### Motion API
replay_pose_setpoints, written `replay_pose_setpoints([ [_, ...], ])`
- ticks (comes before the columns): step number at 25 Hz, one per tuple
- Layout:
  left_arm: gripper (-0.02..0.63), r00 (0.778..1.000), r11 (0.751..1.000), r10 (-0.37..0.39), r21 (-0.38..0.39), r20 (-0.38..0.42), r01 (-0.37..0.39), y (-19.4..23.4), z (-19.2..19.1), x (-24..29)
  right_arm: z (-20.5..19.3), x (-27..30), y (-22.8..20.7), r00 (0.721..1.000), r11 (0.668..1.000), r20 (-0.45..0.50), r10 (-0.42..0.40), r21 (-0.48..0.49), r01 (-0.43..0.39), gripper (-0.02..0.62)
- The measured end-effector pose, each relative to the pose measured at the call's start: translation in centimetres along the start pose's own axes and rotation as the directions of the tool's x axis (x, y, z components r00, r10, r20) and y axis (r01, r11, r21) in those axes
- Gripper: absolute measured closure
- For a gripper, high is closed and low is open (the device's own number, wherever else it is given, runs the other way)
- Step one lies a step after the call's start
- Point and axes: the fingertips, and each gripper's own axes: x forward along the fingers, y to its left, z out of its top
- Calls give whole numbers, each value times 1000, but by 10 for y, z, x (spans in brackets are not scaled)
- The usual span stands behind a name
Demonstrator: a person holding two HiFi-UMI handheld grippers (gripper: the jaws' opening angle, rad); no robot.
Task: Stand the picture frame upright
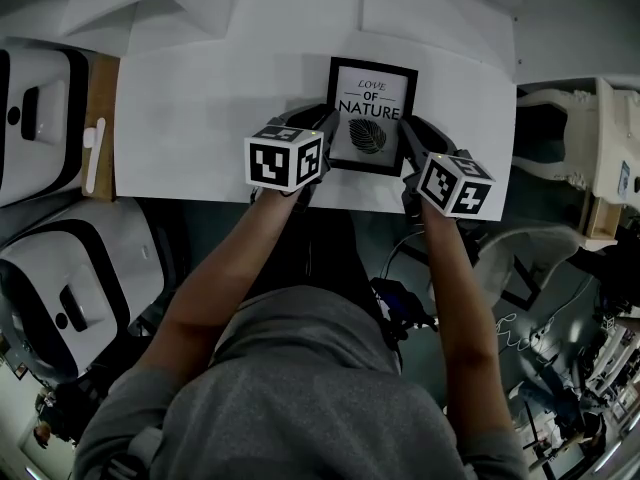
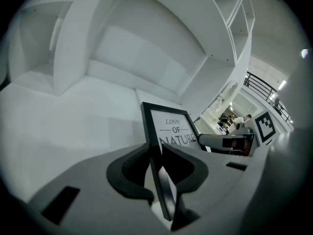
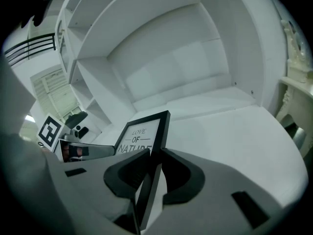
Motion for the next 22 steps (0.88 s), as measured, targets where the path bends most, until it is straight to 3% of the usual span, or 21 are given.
replay_pose_setpoints([
  [5,525,999,999,0,43,46,-2,-8,23,-12,23,-11,10,998,1000,61,3,-7,-2,500],
  [11,525,993,997,-52,71,110,45,-27,50,-30,49,-34,21,991,999,136,-8,-33,12,500],
  [22,526,974,988,-84,147,209,54,-53,104,-55,104,-69,44,963,993,270,-22,-103,51,500],
])
